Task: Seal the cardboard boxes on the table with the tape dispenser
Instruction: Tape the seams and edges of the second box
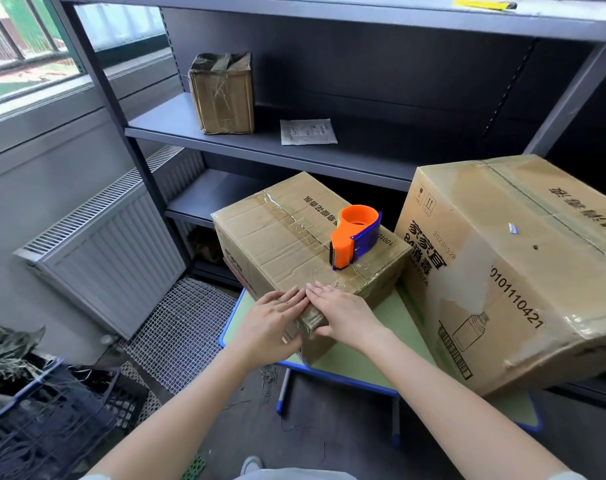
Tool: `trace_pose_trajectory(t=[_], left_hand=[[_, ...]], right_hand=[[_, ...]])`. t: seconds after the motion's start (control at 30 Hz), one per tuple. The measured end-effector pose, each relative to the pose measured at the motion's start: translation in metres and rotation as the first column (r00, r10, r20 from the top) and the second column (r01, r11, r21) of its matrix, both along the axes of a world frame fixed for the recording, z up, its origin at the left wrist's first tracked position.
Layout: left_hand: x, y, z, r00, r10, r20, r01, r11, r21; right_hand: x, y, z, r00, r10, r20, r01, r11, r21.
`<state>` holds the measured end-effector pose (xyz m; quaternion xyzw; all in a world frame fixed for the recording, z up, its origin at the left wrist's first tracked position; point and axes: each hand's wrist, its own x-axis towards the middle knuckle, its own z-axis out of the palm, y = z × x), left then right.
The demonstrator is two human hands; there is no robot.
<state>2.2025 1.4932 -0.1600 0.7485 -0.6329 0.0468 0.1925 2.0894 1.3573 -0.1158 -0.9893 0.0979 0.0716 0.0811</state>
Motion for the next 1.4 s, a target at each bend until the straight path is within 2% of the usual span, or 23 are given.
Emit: trace_pose_trajectory(t=[0.17, 0.4, 0.57, 0.77, 1.03, 1.13, 1.23, 1.4], left_hand=[[0.004, -0.003, -0.004, 0.997, -0.005, 0.076, 0.007, 1.0, -0.029], [0.01, -0.003, -0.009, 0.993, -0.043, 0.108, 0.049, 0.997, -0.054], [0.012, -0.004, -0.011, 0.981, -0.046, 0.191, 0.06, 0.996, -0.068], [0.005, -0.011, -0.013, 0.981, -0.004, 0.192, 0.039, 0.983, -0.181], [-0.004, -0.013, -0.018, 0.992, 0.074, 0.101, -0.043, 0.959, -0.281], [-0.012, -0.017, -0.021, 0.988, 0.086, 0.126, -0.04, 0.942, -0.333], [-0.004, -0.014, -0.017, 0.994, 0.044, 0.103, -0.012, 0.956, -0.293], [0.029, -0.001, -0.009, 0.992, -0.122, 0.027, 0.124, 0.99, -0.07]], right_hand=[[-0.003, 0.001, 0.003, 1.0, 0.006, -0.003, -0.006, 1.0, 0.009], [-0.004, 0.001, 0.004, 1.0, 0.025, -0.011, -0.025, 1.0, 0.019], [-0.005, 0.006, 0.0, 0.999, 0.037, -0.028, -0.038, 0.999, -0.023], [-0.005, 0.005, 0.002, 0.999, -0.001, -0.032, 0.001, 1.0, -0.004], [-0.003, 0.001, 0.005, 0.999, -0.043, -0.001, 0.043, 0.998, 0.037], [-0.004, 0.0, 0.005, 0.999, -0.053, 0.013, 0.052, 0.997, 0.049], [-0.004, -0.001, 0.007, 1.0, -0.026, -0.014, 0.027, 0.999, 0.038], [0.0, 0.004, 0.008, 0.998, -0.002, -0.061, 0.004, 1.0, 0.031]])
